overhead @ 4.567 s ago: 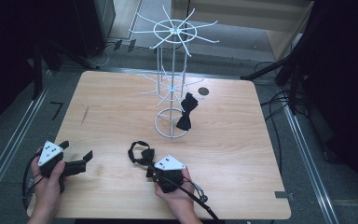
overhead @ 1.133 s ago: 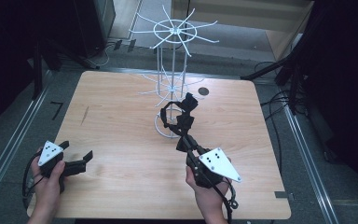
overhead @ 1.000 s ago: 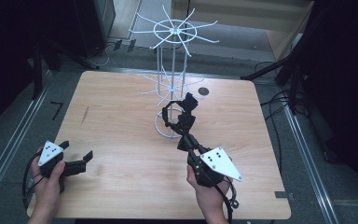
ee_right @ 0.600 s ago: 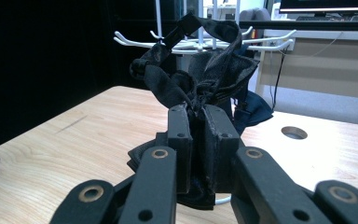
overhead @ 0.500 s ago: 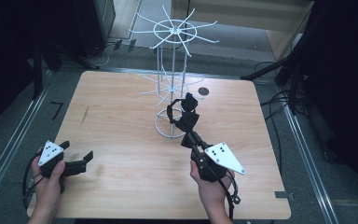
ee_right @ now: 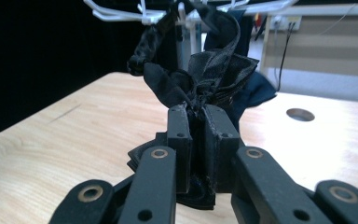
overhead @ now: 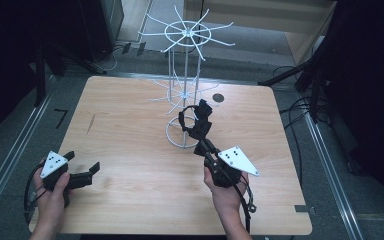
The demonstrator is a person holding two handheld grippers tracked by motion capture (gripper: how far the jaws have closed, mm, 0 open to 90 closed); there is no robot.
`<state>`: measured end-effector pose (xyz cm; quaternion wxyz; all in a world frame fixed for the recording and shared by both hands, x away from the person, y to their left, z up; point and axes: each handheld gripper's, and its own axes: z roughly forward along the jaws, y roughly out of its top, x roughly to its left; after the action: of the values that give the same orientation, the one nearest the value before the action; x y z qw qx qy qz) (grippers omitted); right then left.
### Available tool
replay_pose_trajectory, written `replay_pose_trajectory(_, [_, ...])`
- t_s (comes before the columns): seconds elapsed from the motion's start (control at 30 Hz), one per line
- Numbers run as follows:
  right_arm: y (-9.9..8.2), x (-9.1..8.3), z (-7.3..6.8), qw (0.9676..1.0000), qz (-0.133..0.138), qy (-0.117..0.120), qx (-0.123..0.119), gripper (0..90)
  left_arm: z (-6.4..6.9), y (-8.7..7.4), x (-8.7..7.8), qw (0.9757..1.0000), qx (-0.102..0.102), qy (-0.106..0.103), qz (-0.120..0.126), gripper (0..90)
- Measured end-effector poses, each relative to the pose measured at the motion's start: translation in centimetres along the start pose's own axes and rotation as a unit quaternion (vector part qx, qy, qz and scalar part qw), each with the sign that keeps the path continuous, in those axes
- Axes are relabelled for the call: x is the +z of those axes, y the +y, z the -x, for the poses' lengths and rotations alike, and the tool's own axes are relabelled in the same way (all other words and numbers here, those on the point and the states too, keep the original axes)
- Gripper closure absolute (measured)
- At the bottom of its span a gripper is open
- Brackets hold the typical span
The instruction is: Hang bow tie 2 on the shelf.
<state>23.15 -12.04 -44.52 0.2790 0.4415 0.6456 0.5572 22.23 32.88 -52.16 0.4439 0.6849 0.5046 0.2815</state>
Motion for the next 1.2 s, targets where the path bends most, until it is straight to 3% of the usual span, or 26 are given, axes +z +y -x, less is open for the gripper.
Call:
replay_pose_trajectory(0.6, [-1.4,1.7,1.2,0.9992,-0.035,0.010,0.014,80.1,0.0,0.0,0.0,1.0000,0.000,0.001,0.000,0.0])
replay_pose_trajectory(0.9, [-1.7,2.0,1.7,0.9984,-0.047,0.015,0.025,67.8,0.0,0.0,0.0,1.0000,0.000,0.000,0.000,0.0])
replay_pose_trajectory(1.2, [-1.8,1.9,2.2,0.9973,-0.063,0.023,0.032,62.2,0.0,0.0,0.0,1.0000,0.000,0.000,0.000,0.0])
